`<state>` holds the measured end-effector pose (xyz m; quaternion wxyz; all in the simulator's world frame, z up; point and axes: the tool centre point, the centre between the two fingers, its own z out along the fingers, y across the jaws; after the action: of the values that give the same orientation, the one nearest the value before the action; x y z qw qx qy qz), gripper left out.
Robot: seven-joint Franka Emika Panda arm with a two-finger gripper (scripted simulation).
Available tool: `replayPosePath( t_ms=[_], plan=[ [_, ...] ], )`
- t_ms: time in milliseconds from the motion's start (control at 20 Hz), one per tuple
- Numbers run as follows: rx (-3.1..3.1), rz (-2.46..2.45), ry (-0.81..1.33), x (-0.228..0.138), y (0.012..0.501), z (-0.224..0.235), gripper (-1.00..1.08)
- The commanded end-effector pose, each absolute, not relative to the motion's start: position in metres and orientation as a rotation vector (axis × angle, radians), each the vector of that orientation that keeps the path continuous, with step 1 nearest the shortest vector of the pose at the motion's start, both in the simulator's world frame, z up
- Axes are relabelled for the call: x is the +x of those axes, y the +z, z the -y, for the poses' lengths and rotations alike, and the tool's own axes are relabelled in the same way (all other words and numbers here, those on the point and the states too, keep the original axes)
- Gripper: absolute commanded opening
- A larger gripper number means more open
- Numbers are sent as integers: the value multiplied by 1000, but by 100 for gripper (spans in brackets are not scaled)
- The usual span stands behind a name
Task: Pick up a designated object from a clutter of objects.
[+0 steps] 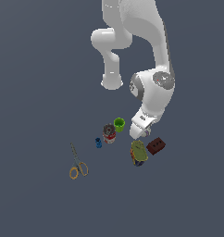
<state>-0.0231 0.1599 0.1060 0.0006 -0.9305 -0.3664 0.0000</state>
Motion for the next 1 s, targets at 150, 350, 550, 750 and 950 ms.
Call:
replayPosePath(
  t_ms=[150, 350, 550, 750, 950],
  plan=[
    [-2920, 1151, -2, 1, 156, -145, -100],
    [-2919, 1151, -2, 19, 194, -133, -100],
    [-2919, 1151, -2, 37, 232, -122, -100],
    [-2919, 1151, -2, 55, 268, -110, -100],
    [-2920, 1151, -2, 72, 300, -100, -100]
  ],
)
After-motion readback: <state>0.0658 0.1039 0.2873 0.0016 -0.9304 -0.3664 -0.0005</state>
